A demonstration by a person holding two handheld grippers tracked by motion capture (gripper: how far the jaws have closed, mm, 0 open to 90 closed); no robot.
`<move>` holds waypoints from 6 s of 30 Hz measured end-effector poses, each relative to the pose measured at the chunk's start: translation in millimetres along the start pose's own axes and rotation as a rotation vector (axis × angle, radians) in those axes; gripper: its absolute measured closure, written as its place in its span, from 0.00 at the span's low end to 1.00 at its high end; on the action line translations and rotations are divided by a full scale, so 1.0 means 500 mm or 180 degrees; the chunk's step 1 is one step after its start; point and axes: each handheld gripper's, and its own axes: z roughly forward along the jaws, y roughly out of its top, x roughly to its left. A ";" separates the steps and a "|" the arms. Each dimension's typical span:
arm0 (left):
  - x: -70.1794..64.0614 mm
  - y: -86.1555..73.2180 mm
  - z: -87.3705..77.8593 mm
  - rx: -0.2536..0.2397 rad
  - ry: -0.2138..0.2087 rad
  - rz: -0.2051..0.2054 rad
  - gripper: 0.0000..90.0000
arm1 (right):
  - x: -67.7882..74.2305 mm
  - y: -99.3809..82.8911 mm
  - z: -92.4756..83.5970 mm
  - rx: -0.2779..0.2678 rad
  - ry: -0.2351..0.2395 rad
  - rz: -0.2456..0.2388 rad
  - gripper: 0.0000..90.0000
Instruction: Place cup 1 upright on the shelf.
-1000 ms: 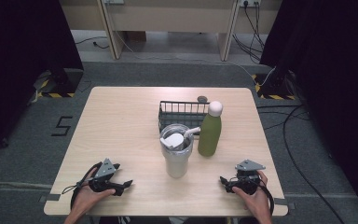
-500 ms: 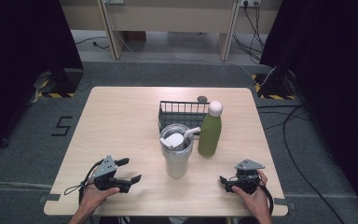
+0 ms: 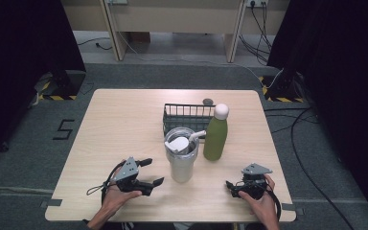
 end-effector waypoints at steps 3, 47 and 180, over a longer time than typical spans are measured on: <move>-0.004 0.012 0.020 -0.0038 -0.0016 0.0064 0.16 | 0.000 0.000 0.000 0.0000 0.0000 0.0000 0.11; -0.025 0.021 0.167 -0.0377 -0.0241 0.0100 0.10 | 0.000 0.000 0.000 0.0000 0.0001 -0.0001 0.11; 0.251 0.276 0.297 -0.0417 0.0501 -0.0120 0.12 | 0.000 0.001 0.000 0.0006 0.0044 -0.0045 0.10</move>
